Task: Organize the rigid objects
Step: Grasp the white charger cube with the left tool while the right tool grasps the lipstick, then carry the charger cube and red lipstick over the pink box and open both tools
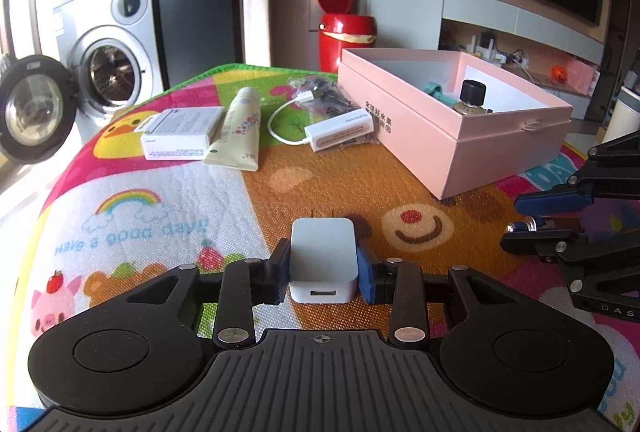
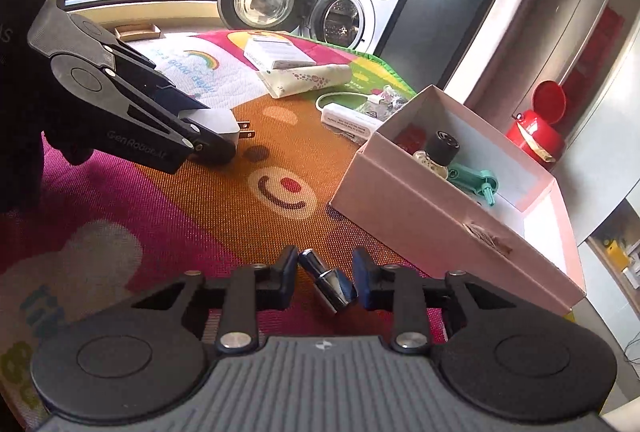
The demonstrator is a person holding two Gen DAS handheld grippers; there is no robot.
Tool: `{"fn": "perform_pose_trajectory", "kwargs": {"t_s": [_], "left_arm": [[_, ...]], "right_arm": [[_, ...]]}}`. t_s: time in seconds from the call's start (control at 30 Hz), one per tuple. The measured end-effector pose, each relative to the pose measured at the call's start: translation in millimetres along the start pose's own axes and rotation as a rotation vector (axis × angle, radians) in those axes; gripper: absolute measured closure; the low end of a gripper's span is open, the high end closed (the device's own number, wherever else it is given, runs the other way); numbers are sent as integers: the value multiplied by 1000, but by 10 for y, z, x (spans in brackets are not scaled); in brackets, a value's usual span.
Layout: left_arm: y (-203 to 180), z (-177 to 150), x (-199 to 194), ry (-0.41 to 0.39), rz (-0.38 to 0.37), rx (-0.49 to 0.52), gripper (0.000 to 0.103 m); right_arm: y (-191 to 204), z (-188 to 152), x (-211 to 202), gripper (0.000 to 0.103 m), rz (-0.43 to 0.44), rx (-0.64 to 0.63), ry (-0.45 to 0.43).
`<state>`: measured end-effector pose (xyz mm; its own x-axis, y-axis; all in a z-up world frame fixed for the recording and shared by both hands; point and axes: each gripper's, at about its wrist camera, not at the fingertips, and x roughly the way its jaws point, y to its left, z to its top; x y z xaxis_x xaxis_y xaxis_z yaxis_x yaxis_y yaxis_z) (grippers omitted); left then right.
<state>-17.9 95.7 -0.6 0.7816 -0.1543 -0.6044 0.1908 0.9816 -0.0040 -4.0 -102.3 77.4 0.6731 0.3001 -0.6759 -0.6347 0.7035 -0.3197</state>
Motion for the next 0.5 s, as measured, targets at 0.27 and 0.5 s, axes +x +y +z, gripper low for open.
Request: {"fn": "perform_pose_trajectory", "kwargs": {"t_s": [0.27,0.5], "left_arm": [[-129,-153,-244,7,-81,14,65],[-414,-189,-498,-15,-164,73,65]], "right_arm": [[-145,-61,-499,91,-16,81,-49],[-375,-152,-811,92,-21,201,-66]]}}
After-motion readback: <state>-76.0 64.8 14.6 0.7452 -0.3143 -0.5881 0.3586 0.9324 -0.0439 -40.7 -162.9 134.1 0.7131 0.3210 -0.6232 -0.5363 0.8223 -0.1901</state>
